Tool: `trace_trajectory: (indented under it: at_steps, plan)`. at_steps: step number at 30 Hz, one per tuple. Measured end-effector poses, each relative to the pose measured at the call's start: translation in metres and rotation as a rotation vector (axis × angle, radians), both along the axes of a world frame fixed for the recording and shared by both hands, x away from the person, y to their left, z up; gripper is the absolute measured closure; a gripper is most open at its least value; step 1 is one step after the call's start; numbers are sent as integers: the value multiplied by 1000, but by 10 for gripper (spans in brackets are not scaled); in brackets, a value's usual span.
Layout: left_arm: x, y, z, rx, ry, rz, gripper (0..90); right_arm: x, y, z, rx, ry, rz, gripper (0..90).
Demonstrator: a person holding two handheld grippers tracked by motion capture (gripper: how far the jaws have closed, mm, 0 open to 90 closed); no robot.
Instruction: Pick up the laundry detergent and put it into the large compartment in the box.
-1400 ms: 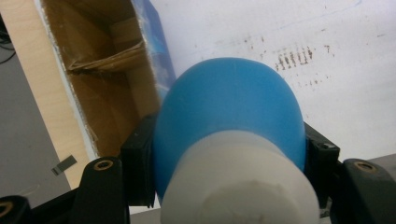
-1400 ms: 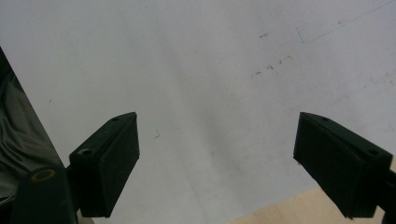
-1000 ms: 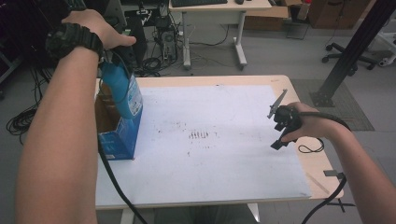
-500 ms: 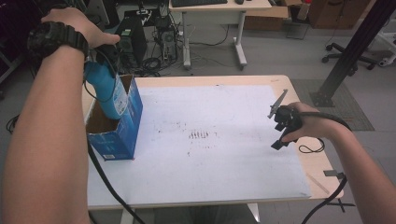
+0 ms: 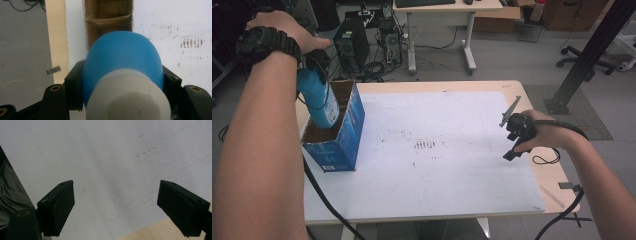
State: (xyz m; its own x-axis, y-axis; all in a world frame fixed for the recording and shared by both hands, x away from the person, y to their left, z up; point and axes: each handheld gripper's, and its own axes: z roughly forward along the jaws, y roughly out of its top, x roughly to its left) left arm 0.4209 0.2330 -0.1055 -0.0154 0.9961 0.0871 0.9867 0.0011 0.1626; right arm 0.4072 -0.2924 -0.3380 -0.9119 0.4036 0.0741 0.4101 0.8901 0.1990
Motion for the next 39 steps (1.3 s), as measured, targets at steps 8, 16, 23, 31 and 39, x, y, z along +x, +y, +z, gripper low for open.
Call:
trace_trajectory:
  at_steps: [8,16,23,31,39]
  plan:
    - [-1,7,-2,16,-2,15,377,0,1,-1,-1,2,2,143]
    - [-1,12,-6,21,-3,12,376,0,2,-2,-9,5,-2,143]
    - [0,13,-9,22,-3,4,376,-1,2,-2,-15,6,-2,144]
    - [3,11,-16,24,20,-7,376,-1,3,-3,-16,9,-2,143]
    - [5,12,-23,26,27,-9,377,-1,2,-5,-20,14,-7,144]
